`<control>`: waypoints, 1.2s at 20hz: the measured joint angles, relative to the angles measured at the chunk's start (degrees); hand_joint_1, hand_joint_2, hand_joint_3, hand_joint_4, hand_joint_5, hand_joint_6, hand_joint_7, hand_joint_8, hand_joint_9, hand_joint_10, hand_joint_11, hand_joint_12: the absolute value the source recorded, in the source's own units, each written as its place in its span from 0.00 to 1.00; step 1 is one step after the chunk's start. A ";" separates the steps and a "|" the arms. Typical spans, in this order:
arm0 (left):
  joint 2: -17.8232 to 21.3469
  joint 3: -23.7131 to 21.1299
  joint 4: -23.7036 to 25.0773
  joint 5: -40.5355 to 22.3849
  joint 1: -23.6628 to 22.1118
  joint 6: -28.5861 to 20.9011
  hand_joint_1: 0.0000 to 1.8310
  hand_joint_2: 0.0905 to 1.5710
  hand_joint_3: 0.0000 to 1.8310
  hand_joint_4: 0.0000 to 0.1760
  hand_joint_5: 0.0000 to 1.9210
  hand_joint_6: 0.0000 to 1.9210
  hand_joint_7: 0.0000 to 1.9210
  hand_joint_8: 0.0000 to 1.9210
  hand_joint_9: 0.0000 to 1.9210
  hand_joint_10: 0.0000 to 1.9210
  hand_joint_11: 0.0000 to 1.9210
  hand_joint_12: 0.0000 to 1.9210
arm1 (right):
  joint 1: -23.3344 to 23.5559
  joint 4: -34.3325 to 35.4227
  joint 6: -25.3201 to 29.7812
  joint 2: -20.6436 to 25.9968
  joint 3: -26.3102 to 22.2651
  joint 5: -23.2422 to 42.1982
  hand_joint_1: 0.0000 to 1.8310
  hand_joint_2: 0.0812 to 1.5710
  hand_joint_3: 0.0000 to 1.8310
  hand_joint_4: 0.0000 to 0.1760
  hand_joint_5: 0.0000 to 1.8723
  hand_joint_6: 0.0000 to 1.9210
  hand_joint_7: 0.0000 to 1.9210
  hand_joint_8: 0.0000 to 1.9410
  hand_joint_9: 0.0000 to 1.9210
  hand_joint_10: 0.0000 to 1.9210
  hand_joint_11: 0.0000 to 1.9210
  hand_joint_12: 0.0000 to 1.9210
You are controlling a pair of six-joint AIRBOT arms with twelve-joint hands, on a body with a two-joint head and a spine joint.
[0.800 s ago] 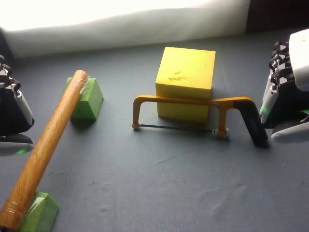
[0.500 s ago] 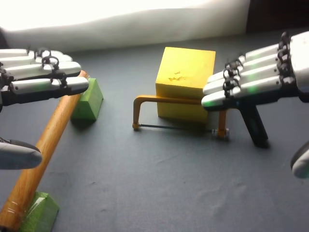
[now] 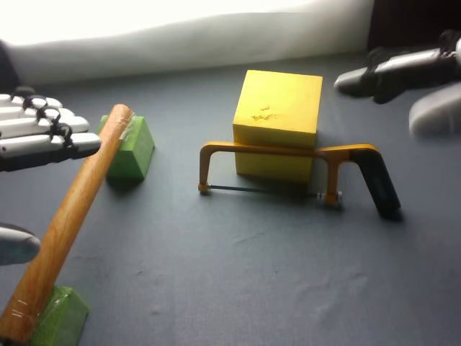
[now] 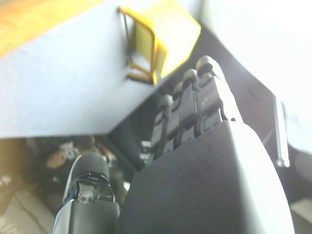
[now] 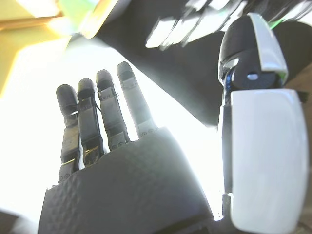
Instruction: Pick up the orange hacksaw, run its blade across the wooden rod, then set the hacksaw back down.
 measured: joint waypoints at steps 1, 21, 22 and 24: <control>0.98 -1.03 -0.39 0.66 0.02 -0.20 0.00 0.78 0.00 0.00 0.00 0.00 0.00 0.00 0.01 0.00 0.01 0.01 | -1.11 0.04 2.16 0.00 1.68 -0.55 0.03 0.60 0.00 0.00 0.05 0.00 0.06 0.00 0.07 0.00 0.00 0.30; 10.62 -9.25 21.55 -5.79 8.50 -9.55 0.00 0.78 0.00 0.00 0.02 0.00 0.02 0.00 0.02 0.00 0.02 0.03 | -27.21 30.03 -8.02 -8.96 16.39 9.25 0.40 0.63 0.01 0.00 0.00 0.00 0.00 0.00 0.01 0.00 0.00 0.29; 10.54 -10.01 21.38 -4.04 8.50 -10.36 0.00 0.77 0.00 0.00 0.01 0.00 0.02 0.00 0.01 0.00 0.01 0.02 | -28.55 31.89 -8.02 -9.53 16.39 9.20 0.42 0.64 0.01 0.00 0.00 0.00 0.00 0.00 0.01 0.00 0.00 0.29; 10.47 -10.73 21.40 -1.01 8.50 -10.69 0.00 0.76 0.00 0.00 0.02 0.00 0.03 0.00 0.03 0.00 0.00 0.09 | -30.18 35.60 -8.17 -10.88 16.52 8.00 0.50 0.63 0.01 0.00 0.01 0.00 0.00 0.00 0.02 0.00 0.00 0.29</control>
